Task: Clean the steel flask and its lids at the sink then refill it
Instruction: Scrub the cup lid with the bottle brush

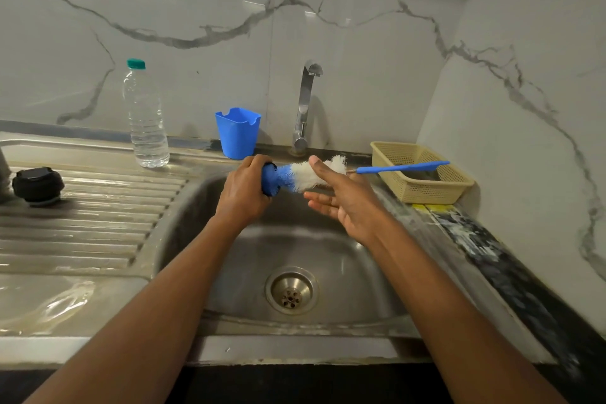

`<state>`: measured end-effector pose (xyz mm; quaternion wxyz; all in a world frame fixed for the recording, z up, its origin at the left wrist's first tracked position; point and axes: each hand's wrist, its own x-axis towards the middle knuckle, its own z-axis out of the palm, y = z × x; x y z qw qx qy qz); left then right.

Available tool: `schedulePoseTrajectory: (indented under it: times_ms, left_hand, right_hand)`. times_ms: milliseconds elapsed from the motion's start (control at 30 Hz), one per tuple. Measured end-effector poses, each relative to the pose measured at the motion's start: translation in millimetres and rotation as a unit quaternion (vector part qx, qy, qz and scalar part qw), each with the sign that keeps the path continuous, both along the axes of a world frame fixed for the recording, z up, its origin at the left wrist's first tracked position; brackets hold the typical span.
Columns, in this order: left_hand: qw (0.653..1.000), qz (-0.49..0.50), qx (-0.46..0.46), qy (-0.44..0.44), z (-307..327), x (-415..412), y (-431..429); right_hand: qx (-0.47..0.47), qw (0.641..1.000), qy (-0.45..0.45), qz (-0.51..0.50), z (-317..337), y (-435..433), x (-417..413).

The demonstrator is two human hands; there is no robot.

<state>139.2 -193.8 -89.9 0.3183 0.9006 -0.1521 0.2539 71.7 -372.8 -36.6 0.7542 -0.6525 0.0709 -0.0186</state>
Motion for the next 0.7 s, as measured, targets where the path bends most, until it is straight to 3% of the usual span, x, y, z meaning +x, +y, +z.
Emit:
schedulePoseTrajectory:
  times_ms: [200,300,400,500,600,700]
  left_hand:
    - [0.995,0.038,-0.084,0.04,1.4,3.4,4.2]
    - [0.993,0.056,-0.095,0.046,1.3,4.4,6.2]
    - [0.991,0.078,-0.096,0.052,0.7,5.1,7.9]
    - [0.992,0.089,-0.075,0.058,-0.9,6.3,8.1]
    - [0.992,0.086,-0.063,0.068,-1.8,6.9,7.0]
    - [0.991,0.083,-0.065,0.078,-2.8,7.2,7.2]
  right_hand:
    - [0.1,0.995,-0.018,0.015,13.9,-14.1,-1.1]
    - [0.045,0.997,-0.066,0.015,21.0,-28.6,-1.6]
    - [-0.046,0.99,-0.102,-0.082,20.7,-44.7,5.3]
    - [-0.034,0.973,-0.117,-0.197,19.4,-45.6,13.6]
    - [-0.172,0.927,-0.153,-0.296,16.1,-42.2,13.6]
    - [-0.352,0.87,-0.201,-0.282,15.5,-41.1,5.1]
